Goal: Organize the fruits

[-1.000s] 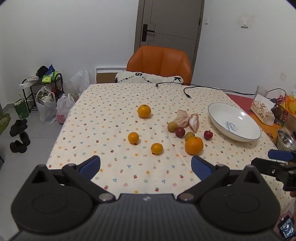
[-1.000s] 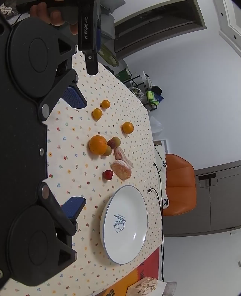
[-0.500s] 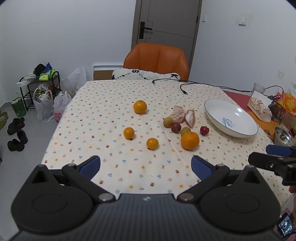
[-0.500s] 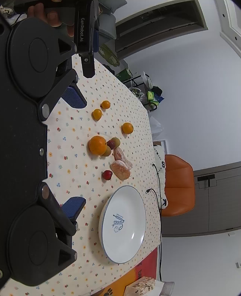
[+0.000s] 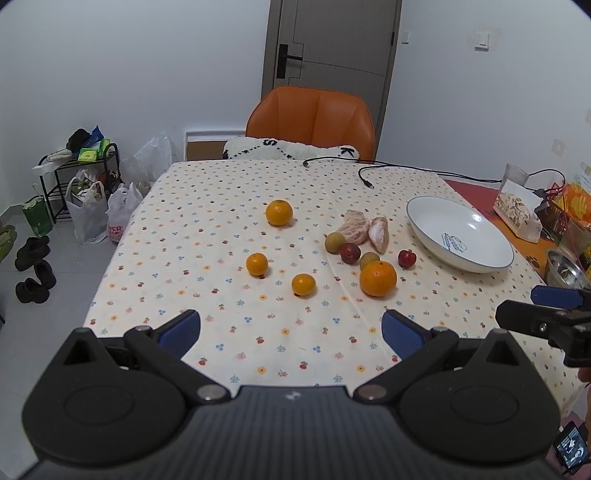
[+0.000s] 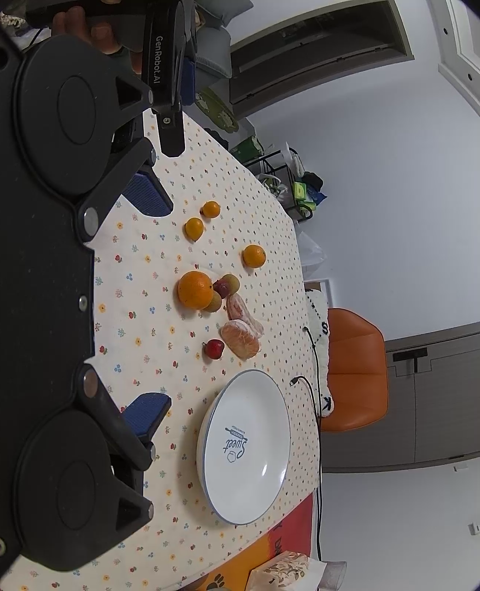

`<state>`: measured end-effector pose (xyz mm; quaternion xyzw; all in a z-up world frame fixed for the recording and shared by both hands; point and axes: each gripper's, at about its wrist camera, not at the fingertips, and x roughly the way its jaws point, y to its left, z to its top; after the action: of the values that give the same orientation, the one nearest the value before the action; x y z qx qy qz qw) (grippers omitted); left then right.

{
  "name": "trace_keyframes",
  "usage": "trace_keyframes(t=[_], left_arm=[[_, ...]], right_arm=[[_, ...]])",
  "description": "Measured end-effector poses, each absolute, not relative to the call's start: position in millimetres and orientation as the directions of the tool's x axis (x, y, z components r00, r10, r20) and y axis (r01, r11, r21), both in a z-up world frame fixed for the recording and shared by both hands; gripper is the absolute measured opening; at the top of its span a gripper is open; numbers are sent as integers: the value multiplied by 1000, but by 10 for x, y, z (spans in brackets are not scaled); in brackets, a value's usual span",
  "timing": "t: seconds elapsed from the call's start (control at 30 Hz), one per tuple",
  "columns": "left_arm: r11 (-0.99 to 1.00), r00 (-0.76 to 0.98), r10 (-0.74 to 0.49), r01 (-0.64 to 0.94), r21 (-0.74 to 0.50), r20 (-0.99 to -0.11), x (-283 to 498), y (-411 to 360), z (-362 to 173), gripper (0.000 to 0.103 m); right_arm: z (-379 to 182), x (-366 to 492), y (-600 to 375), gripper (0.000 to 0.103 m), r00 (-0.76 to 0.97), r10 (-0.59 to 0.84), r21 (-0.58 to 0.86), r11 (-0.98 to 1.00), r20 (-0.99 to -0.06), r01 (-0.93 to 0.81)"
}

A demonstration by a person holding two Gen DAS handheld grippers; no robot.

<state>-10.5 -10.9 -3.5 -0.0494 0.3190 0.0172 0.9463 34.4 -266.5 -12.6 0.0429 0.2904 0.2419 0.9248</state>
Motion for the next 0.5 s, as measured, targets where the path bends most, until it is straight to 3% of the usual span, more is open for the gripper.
trace_keyframes(t=[0.5], left_arm=[[995, 797, 0, -62, -83, -604, -111, -100, -25, 103]], right_arm=[[-109, 354, -2685, 103, 720, 467, 221, 883, -514, -415]])
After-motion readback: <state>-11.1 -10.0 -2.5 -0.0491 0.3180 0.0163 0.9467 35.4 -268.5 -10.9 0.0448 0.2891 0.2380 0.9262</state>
